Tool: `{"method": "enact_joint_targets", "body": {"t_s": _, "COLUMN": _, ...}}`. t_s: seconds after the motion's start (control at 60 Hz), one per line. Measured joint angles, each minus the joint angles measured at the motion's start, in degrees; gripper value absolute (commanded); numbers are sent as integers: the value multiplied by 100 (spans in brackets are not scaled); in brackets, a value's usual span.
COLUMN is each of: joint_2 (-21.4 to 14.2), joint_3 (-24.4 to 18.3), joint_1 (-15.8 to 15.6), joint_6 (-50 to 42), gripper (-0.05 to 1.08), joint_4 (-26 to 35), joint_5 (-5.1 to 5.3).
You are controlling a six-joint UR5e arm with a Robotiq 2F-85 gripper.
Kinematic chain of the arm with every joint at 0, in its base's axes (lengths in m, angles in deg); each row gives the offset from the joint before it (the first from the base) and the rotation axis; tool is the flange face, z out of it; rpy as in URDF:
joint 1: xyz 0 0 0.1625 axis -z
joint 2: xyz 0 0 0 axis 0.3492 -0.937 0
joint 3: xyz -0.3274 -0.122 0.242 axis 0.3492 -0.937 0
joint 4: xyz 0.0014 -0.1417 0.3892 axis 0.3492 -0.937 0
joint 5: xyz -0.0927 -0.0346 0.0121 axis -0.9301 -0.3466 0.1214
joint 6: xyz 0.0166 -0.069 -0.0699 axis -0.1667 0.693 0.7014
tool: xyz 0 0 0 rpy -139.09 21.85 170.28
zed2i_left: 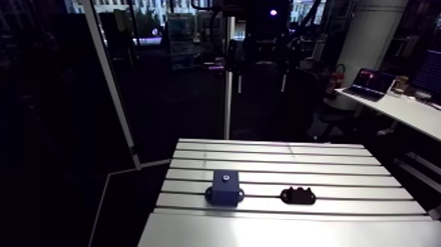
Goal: Pick up the M10 bolt and insert it into the hole until fully seated.
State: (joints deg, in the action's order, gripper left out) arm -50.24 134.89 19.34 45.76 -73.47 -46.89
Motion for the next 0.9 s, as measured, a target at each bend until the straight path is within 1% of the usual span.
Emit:
{"method": "enact_joint_targets", "body": {"t_s": 0.367, "joint_2": 26, "joint_3": -173, "joint_1": 69, "joint_6": 29, "gripper": 1, "joint_4": 25, "joint_5": 3}}
{"method": "enact_joint_targets", "body": {"t_s": 0.9, "joint_2": 57, "joint_3": -103, "joint_1": 121, "joint_6": 57, "gripper": 1, "joint_4": 5, "joint_5": -13}}
